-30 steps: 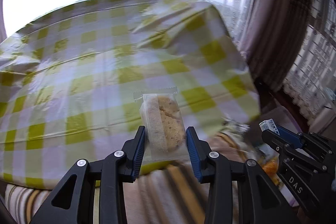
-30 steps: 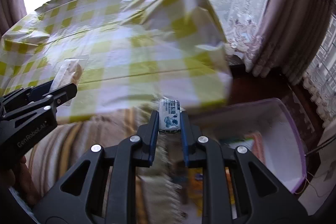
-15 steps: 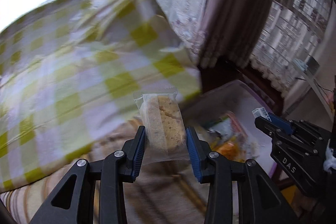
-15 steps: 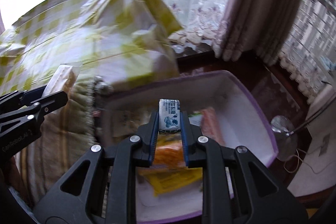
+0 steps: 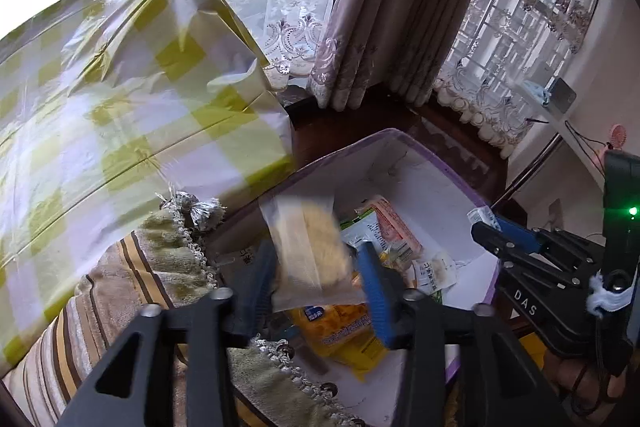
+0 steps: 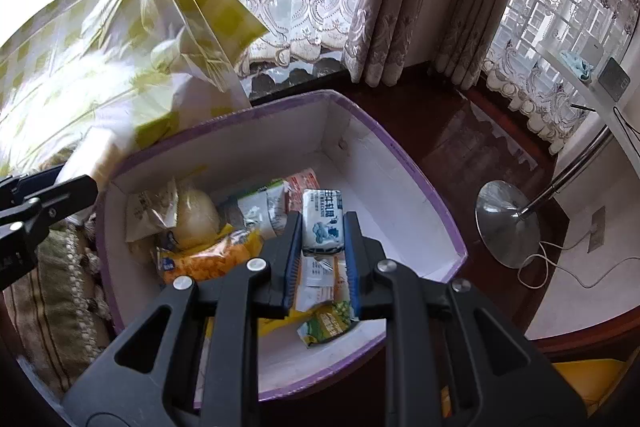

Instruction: Organize snacks

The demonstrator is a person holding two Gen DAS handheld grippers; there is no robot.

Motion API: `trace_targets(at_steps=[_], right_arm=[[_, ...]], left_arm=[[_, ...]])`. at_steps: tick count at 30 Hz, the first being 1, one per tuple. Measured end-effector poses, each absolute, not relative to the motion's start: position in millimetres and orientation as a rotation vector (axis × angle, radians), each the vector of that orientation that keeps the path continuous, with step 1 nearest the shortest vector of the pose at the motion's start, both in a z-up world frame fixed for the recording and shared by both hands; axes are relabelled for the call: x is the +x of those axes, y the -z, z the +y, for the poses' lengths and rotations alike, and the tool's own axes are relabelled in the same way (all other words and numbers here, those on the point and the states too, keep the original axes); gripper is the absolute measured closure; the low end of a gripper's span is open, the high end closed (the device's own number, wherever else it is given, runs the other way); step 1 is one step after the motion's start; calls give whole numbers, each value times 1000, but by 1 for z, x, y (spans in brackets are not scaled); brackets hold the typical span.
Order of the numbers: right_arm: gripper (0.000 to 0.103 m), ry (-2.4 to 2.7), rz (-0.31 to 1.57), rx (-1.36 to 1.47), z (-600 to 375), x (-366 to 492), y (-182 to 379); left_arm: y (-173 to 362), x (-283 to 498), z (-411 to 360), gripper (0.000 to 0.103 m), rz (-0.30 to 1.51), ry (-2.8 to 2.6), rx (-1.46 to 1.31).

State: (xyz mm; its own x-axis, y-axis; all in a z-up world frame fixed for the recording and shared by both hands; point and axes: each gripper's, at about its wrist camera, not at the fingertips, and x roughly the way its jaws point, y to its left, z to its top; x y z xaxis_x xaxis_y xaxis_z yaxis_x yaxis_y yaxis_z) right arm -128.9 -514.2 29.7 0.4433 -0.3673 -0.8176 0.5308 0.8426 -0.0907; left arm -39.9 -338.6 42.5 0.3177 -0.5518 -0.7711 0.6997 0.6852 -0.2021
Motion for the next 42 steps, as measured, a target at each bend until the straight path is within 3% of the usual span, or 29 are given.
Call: trace_targets(at_steps=[2,3,4,9,42], right_arm=[[62,559,973,191,-514,-130,-28],[45,559,976,191,-514,-130,-27],[34,558,977,184,-512,-131,-26],[30,545,973,185,-507,-132,-31],[30,528,999,192,-496,-126,-32]], left_arm=[[-43,-42,-337,23,924,813,183],[-44,-43,-335,22,923,807,179],[-43,-43,-334,22,930,804,176],[-34,-44,-327,21,997,781,171],[-24,-42,-310,12,1041,805,76]])
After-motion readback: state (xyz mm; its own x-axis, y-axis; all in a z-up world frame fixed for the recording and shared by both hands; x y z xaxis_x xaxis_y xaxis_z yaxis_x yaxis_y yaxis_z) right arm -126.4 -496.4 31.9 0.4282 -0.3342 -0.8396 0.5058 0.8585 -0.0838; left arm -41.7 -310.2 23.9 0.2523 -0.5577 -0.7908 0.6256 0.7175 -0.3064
